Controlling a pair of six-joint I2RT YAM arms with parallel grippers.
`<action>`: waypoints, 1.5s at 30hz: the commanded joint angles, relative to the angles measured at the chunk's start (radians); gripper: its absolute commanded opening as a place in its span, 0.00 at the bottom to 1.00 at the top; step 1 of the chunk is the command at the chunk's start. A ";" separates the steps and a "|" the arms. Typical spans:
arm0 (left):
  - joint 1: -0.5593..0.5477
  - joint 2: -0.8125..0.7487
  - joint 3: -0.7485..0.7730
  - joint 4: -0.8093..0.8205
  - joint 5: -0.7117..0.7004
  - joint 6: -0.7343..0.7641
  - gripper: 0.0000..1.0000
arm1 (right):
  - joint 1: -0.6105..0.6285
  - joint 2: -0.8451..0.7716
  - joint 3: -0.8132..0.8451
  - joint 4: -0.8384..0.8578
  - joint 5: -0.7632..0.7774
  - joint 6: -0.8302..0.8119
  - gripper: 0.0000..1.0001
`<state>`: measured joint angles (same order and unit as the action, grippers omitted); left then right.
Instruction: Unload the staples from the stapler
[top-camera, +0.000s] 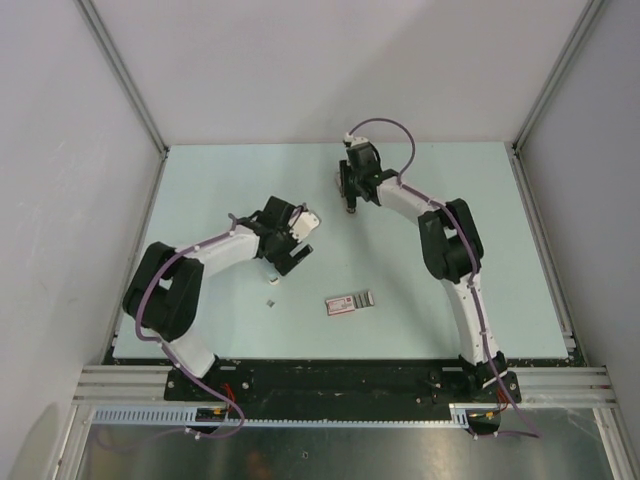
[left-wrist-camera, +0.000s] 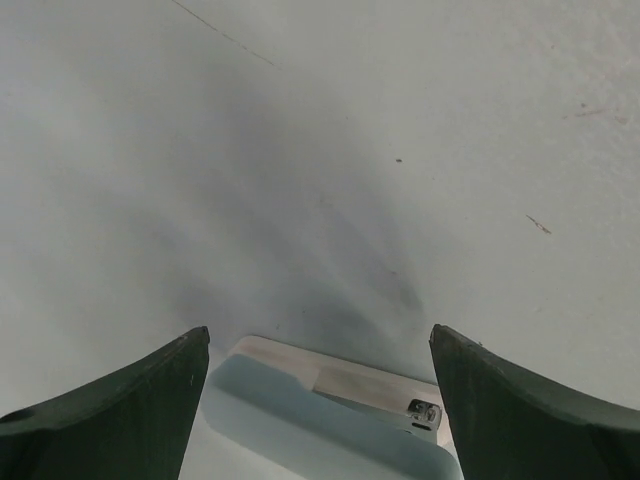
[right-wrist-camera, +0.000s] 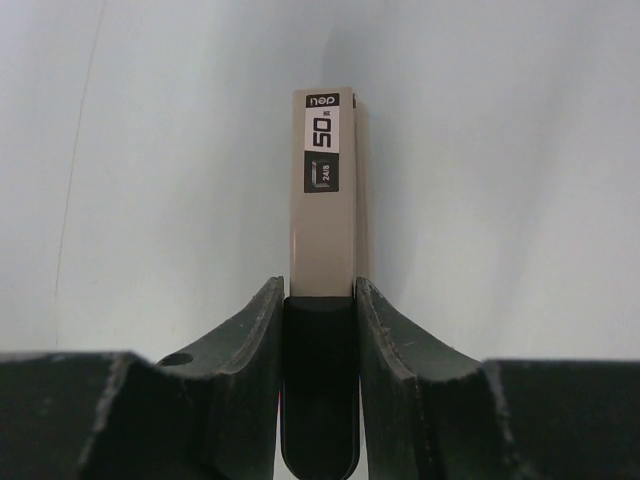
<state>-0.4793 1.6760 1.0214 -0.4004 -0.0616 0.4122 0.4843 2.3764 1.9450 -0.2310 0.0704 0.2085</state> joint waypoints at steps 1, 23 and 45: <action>-0.018 -0.006 -0.031 0.035 -0.071 0.067 0.95 | 0.051 -0.148 -0.202 -0.013 -0.003 0.040 0.00; -0.022 -0.305 -0.255 0.025 -0.081 0.094 0.95 | 0.290 -0.366 -0.524 -0.060 0.128 0.201 0.16; 0.008 -0.378 -0.138 -0.038 0.022 -0.060 0.99 | 0.309 -0.275 -0.350 -0.203 0.106 0.176 0.03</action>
<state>-0.4873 1.3125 0.8642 -0.4294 -0.0925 0.3901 0.7910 2.0922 1.5394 -0.4110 0.1829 0.3733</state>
